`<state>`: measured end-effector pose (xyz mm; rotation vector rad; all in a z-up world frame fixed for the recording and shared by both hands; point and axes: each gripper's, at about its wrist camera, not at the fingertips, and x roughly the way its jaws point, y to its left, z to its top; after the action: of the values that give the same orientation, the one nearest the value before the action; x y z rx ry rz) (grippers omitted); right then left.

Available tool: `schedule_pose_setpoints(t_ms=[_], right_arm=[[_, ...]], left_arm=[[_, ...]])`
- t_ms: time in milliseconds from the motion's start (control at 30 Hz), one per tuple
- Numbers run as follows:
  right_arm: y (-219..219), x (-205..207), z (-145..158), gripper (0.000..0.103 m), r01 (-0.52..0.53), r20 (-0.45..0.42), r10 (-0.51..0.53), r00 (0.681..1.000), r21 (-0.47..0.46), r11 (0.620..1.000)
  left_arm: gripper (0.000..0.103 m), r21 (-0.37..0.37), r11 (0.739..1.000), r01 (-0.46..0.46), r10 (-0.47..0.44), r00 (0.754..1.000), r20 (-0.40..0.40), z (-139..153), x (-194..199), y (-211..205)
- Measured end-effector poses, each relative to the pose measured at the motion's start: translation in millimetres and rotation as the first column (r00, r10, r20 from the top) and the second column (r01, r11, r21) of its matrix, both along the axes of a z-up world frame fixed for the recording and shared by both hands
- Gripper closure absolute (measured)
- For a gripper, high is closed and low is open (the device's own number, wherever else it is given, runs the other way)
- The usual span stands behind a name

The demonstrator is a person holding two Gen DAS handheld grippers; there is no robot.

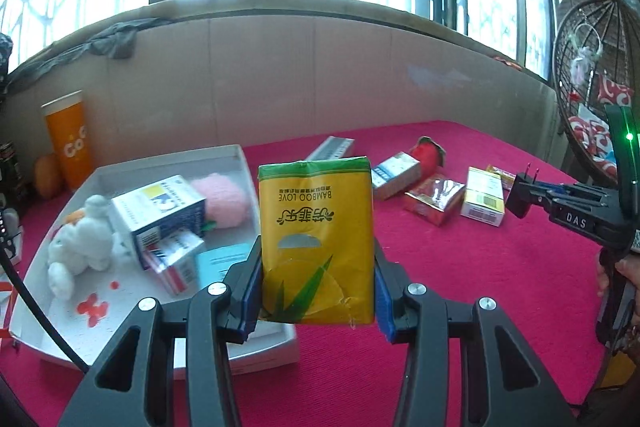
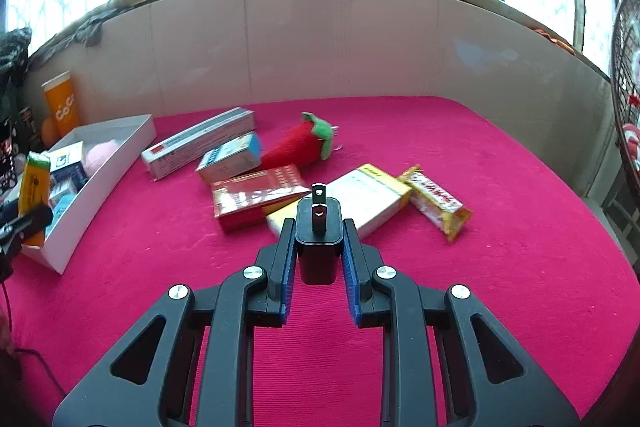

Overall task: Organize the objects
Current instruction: 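Carry the yellow packet toward the white tray while the right holds the charger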

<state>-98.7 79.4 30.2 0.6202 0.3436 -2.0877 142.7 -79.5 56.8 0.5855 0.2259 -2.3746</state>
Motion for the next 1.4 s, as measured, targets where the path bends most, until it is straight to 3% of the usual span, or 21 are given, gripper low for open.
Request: schedule_pose_setpoints(t_ms=[567,1400], right_arm=[[-44.8,72.6,-7.3,0.083,-0.154,-0.028,0.156,0.987,0.059,0.986],[-97.9,156.6,-14.2,0.083,-0.362,-0.079,0.375,0.924,0.137,0.922]], left_arm=[[0.057,-0.022,0.993,-0.114,0.112,0.993,-0.045,3.6,48.3,-15.4],[0.057,0.017,0.976,-0.215,0.216,0.973,-0.083,5.1,90.5,-39.1]])
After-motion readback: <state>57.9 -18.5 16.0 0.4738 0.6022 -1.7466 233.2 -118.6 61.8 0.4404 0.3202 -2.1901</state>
